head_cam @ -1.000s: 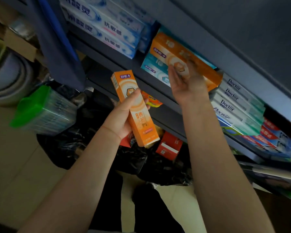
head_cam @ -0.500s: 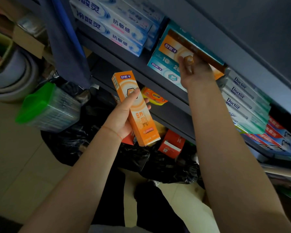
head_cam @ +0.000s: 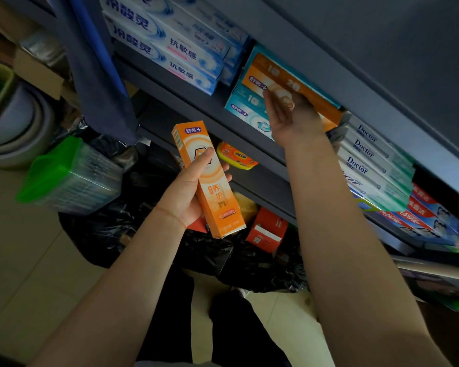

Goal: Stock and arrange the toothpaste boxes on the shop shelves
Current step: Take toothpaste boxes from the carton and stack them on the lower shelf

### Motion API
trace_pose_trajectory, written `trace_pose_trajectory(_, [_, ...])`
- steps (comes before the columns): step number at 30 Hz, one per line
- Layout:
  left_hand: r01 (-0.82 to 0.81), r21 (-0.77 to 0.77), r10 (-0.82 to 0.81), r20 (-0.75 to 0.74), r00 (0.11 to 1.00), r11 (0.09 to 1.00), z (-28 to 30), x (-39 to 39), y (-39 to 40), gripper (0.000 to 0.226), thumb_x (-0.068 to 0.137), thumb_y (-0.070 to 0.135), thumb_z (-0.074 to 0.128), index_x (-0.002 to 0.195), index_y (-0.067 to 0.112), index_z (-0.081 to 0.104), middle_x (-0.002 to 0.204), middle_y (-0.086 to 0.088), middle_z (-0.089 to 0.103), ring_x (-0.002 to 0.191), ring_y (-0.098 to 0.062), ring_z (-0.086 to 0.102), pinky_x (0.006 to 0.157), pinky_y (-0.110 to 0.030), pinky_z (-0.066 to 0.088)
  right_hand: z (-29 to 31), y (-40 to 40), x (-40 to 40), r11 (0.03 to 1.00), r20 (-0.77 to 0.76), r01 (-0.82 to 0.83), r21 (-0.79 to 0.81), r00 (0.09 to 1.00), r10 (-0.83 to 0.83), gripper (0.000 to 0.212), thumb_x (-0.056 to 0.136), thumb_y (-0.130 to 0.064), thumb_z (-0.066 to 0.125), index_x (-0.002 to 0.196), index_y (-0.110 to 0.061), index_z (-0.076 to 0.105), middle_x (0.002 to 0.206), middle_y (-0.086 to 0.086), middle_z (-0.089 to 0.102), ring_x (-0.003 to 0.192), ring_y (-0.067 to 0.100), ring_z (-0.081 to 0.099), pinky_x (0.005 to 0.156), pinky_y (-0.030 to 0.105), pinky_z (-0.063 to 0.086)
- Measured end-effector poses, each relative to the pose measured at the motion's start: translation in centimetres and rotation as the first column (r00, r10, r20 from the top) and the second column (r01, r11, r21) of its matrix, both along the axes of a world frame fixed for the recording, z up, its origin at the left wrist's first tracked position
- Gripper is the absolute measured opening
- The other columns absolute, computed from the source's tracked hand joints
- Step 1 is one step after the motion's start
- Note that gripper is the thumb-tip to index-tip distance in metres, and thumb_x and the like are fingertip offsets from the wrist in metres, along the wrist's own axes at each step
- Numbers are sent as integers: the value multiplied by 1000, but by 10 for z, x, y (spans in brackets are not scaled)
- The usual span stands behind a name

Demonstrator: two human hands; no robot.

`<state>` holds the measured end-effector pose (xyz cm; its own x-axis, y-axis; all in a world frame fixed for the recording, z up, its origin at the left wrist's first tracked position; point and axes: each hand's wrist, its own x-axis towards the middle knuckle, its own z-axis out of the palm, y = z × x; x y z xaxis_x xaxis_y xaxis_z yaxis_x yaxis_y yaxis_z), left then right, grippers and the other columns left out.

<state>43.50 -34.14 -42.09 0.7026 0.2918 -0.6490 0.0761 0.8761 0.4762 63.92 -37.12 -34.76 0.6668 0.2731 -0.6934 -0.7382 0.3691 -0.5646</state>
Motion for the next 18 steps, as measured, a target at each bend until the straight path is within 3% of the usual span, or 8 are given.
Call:
trace_pose_trajectory(3, [49, -25, -49, -19, 999, 999, -1, -2, 1, 53, 73, 54, 75, 115, 25, 62, 97, -4, 72, 94, -21, 70, 76, -38, 56, 1, 1, -4, 999, 29, -31, 20, 999, 30, 26, 101, -18, 54, 116, 3, 54, 100, 25, 63, 85, 34, 68, 62, 36, 62])
trace_pose_trajectory(6, [92, -32, -93, -36, 995, 995, -3, -5, 3, 55, 74, 55, 73, 118, 23, 63, 96, -5, 72, 93, -23, 69, 80, -41, 54, -2, -5, -14, 998, 37, -70, 1, 997, 70, 23, 101, -10, 51, 119, 4, 54, 105, 22, 64, 93, 30, 69, 58, 33, 61])
trace_pose_trajectory(8, [101, -42, -102, -30, 994, 994, -2, -5, 5, 58, 78, 59, 68, 119, 19, 63, 93, -8, 68, 85, -24, 68, 80, -43, 53, -2, -18, -30, 961, 160, -157, -227, 968, 196, 16, 99, -7, 51, 113, -6, 58, 93, 13, 69, 72, 18, 69, 54, 26, 56])
trace_pose_trajectory(10, [83, -56, -84, -6, 996, 995, 1, -2, 6, 60, 84, 66, 58, 114, 15, 63, 88, -12, 65, 76, -26, 65, 74, -41, 52, -3, -36, -58, 804, 290, -224, -550, 852, 436, 17, 93, -9, 57, 105, -18, 66, 75, 0, 69, 54, 11, 56, 49, 24, 44])
trace_pose_trajectory(12, [72, -38, -72, -7, 997, 997, 3, 3, 5, 62, 89, 70, 47, 109, 13, 63, 86, -15, 64, 73, -27, 65, 69, -38, 54, -6, -53, -93, 587, 251, -329, -740, 674, 695, 10, 90, -19, 63, 95, -25, 70, 68, -5, 67, 49, 9, 52, 48, 23, 41])
trace_pose_trajectory(13, [77, -33, -77, -1, 997, 996, 4, 6, 4, 64, 90, 70, 43, 110, 13, 65, 91, -15, 67, 76, -27, 66, 71, -37, 55, -7, -58, -109, 513, 206, -385, -767, 609, 766, 7, 89, -25, 67, 96, -26, 69, 71, -7, 68, 50, 7, 55, 49, 22, 43])
trace_pose_trajectory(18, [101, 84, -96, -52, 994, 991, 13, 10, 4, 49, 95, 58, 44, 118, 21, 66, 108, -10, 74, 94, -24, 73, 76, -36, 59, -16, -72, -137, 314, 157, -430, -847, 363, 919, 51, 77, -51, 77, 117, -27, 56, 106, -12, 64, 91, 1, 63, 72, 22, 53])
